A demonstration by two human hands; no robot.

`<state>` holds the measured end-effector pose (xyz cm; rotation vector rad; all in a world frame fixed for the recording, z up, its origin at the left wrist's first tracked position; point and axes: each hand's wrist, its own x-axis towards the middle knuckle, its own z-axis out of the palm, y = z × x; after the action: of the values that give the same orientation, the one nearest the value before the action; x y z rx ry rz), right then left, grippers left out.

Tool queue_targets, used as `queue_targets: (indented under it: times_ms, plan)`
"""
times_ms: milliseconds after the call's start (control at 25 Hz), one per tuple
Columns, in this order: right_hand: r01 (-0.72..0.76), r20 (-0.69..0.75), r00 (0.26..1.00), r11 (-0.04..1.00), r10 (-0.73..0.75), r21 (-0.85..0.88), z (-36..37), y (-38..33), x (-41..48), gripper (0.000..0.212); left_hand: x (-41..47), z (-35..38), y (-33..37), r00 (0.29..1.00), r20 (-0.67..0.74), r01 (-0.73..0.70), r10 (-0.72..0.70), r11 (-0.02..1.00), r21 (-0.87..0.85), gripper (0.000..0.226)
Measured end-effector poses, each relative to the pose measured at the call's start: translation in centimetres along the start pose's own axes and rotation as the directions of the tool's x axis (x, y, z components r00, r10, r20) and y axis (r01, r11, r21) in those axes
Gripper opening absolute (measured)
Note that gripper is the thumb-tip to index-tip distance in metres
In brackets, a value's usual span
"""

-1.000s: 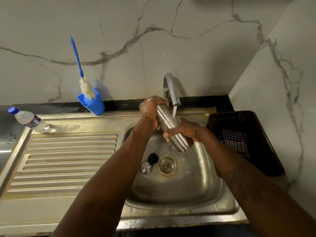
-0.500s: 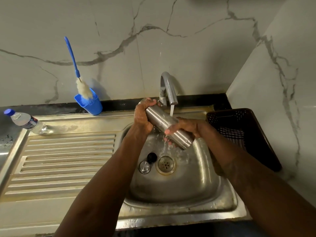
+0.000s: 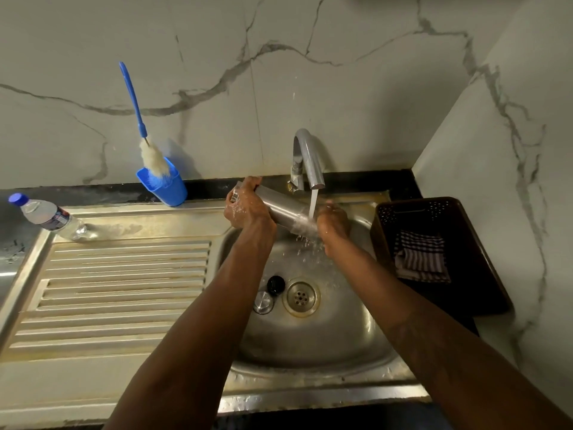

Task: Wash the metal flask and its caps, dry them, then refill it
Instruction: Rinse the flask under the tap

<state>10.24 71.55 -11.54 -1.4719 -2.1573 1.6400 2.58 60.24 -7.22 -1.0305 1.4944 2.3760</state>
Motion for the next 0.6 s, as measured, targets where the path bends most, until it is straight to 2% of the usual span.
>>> queue_targets:
  times_ms: [80,160,280,360,400,440,520,560,600]
  plan:
    - [0.011,-0.102,0.994,0.99,-0.025,-0.138,0.6,0.3,-0.2,0.041,-0.3,-0.1,-0.3,0.998,-0.057,-0.034,0.033,0.999,-0.007,0.039]
    - [0.007,-0.2,0.979,0.987,-0.039,-0.159,0.5,1.0,-0.7,0.045,-0.6,-0.3,-0.5,0.993,-0.057,-0.098,0.101,0.994,0.056,0.046]
    - [0.073,-0.263,0.955,0.969,-0.135,-0.235,-0.4,1.6,-1.3,0.037,-1.2,-0.2,-0.2,0.985,-0.019,-0.163,0.169,0.972,0.167,0.05]
    - [0.184,-0.143,0.963,0.945,-0.228,-0.27,-0.4,1.3,-2.1,0.024,-1.6,0.0,-0.4,0.981,0.02,-0.192,0.191,0.965,0.181,0.045]
    - [0.272,-0.029,0.958,0.94,-0.284,-0.206,-0.2,1.0,-2.9,0.019,-1.8,0.1,-0.9,0.976,0.06,-0.216,0.208,0.953,0.212,0.04]
    - [0.345,0.097,0.936,0.936,-0.338,-0.066,0.2,0.7,-3.7,0.019,-2.2,0.0,-1.5,0.97,0.11,-0.237,0.215,0.937,0.257,0.034]
    - [0.374,0.258,0.871,0.905,-0.418,0.203,0.4,0.1,-4.6,0.025,-2.8,0.1,-2.4,0.962,0.188,-0.253,0.199,0.912,0.324,0.032]
    - [0.372,0.331,0.841,0.902,-0.428,0.22,0.2,0.2,-4.3,0.028,-3.0,0.2,-2.7,0.961,0.206,-0.245,0.182,0.907,0.342,0.033]
    - [0.383,0.419,0.816,0.915,-0.399,0.125,-0.3,0.5,-3.6,0.033,-2.9,0.2,-2.8,0.961,0.23,-0.234,0.155,0.9,0.369,0.032]
